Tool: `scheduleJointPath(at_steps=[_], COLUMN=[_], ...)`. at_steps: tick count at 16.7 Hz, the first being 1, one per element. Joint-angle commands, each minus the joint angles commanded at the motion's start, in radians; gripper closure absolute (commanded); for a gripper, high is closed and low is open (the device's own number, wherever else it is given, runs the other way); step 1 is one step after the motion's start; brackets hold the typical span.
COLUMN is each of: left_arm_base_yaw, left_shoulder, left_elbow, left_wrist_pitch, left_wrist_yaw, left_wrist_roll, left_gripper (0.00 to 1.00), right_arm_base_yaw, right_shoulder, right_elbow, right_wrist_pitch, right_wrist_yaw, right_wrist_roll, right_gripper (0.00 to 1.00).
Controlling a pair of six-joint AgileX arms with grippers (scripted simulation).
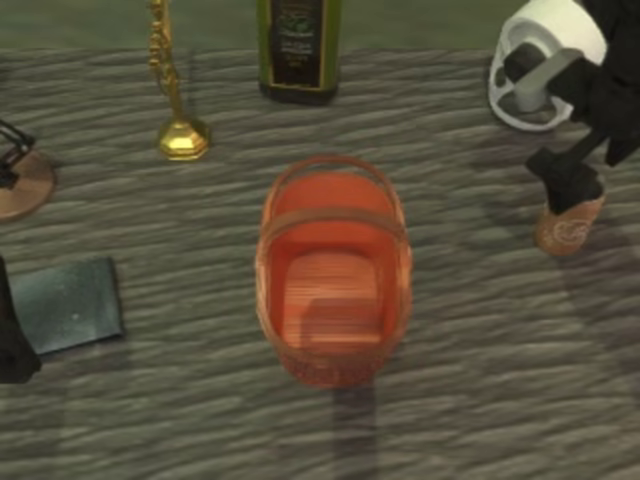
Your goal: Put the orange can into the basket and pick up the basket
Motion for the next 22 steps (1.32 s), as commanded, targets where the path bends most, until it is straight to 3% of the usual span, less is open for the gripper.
scheduleJointPath(at_steps=[8, 15, 19, 22], left_arm_base_yaw=[0.0, 0.0, 0.0, 0.0], left_shoulder=[0.0, 0.0, 0.0, 0.0], left_elbow=[0.0, 0.0, 0.0, 0.0], left_wrist_pitch=[0.0, 0.0, 0.0, 0.0], left_wrist_yaw=[0.0, 0.0, 0.0, 0.0], left_wrist_roll=[0.0, 0.0, 0.0, 0.0], left_gripper=[0.0, 0.0, 0.0, 0.0], right_arm_base_yaw=[-0.002, 0.004, 0.004, 0.004], right_shoulder=[0.037, 0.076, 0.078, 0.078], right_elbow=[0.032, -0.091, -0.096, -0.096], right_wrist_pitch=[-0.01, 0.152, 0.157, 0.157], right_wrist_yaw=[-0.001, 0.0, 0.0, 0.0], right_wrist_roll=[-0.01, -0.009, -0.009, -0.009], right_gripper=[0.0, 0.0, 0.0, 0.23])
